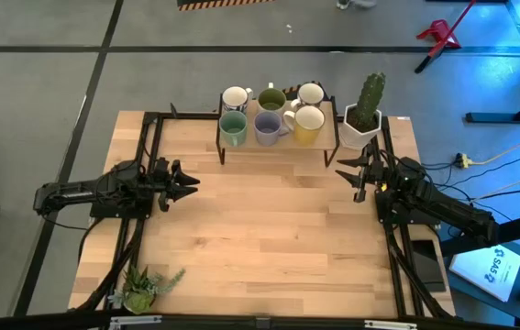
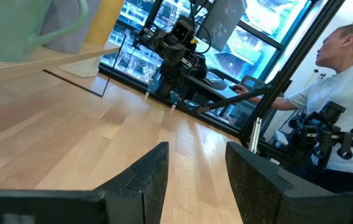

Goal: Place coffee mugs
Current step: Return to Home Position

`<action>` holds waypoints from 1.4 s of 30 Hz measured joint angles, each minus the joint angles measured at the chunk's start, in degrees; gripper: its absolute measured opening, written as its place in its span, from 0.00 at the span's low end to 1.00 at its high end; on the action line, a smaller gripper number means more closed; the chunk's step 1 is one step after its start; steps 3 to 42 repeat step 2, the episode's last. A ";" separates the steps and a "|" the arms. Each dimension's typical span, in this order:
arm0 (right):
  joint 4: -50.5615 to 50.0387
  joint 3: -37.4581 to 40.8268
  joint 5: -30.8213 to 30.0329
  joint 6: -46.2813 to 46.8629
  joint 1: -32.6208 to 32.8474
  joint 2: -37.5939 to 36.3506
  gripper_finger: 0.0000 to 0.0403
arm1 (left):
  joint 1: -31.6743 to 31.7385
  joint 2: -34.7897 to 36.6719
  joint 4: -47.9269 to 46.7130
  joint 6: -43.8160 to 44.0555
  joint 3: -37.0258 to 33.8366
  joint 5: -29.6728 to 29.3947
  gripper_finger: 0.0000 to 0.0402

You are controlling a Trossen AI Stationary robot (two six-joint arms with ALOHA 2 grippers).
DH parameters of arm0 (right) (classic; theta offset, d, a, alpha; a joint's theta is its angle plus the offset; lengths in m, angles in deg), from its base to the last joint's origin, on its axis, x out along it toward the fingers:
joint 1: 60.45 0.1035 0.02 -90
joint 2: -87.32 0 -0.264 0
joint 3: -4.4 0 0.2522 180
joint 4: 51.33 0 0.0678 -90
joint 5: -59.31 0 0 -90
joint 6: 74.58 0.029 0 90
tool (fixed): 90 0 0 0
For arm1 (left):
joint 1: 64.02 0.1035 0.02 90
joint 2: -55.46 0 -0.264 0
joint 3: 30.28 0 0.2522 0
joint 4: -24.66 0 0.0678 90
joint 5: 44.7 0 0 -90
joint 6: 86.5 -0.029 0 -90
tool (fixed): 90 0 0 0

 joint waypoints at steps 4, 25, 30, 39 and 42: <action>0.00 0.00 0.00 0.00 0.00 0.01 0.33 | 0.01 0.00 0.00 0.00 0.00 0.00 0.38; 0.00 0.00 0.00 0.00 0.00 0.01 0.33 | 0.01 0.00 0.00 0.00 0.00 0.00 0.38; 0.00 0.00 0.00 0.00 0.00 0.01 0.33 | 0.01 0.00 0.00 0.00 0.00 0.00 0.38; 0.00 0.00 0.00 0.00 0.00 0.01 0.33 | 0.01 0.00 0.00 0.00 0.00 0.00 0.38; 0.00 0.00 0.00 0.00 0.00 0.01 0.33 | 0.01 0.00 0.00 0.00 0.00 0.00 0.38</action>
